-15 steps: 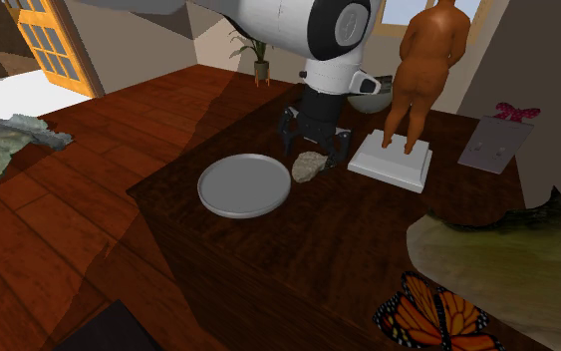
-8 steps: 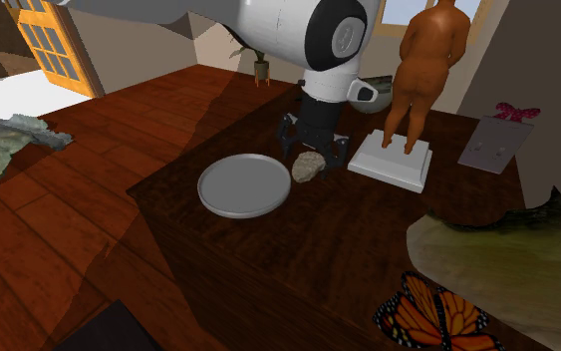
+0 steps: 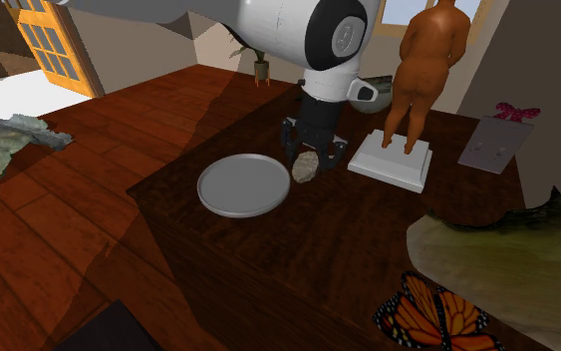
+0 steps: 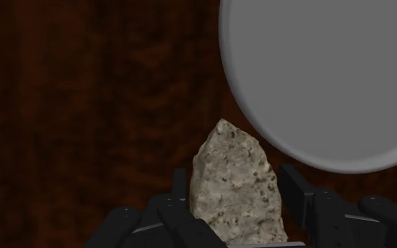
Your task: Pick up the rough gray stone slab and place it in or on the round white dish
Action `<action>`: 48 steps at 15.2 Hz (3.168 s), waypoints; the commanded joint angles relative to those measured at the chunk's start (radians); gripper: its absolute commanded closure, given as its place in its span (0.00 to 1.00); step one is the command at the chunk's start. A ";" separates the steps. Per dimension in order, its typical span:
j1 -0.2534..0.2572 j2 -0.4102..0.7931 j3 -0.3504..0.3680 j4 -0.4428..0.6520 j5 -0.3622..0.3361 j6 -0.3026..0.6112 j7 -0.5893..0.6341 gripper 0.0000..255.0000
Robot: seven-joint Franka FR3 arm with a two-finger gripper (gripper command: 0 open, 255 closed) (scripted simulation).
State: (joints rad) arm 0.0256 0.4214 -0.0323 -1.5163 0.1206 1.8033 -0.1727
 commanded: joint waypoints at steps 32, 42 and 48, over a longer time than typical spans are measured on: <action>0.029 -0.100 0.032 0.005 -0.044 -0.042 -0.135 0.00; 0.019 0.099 0.069 0.182 -0.094 0.070 -0.411 0.00; 0.020 0.108 0.069 0.147 -0.094 0.114 -0.411 0.00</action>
State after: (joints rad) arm 0.0450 0.5273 0.0364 -1.3690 0.0269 1.9146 -0.5835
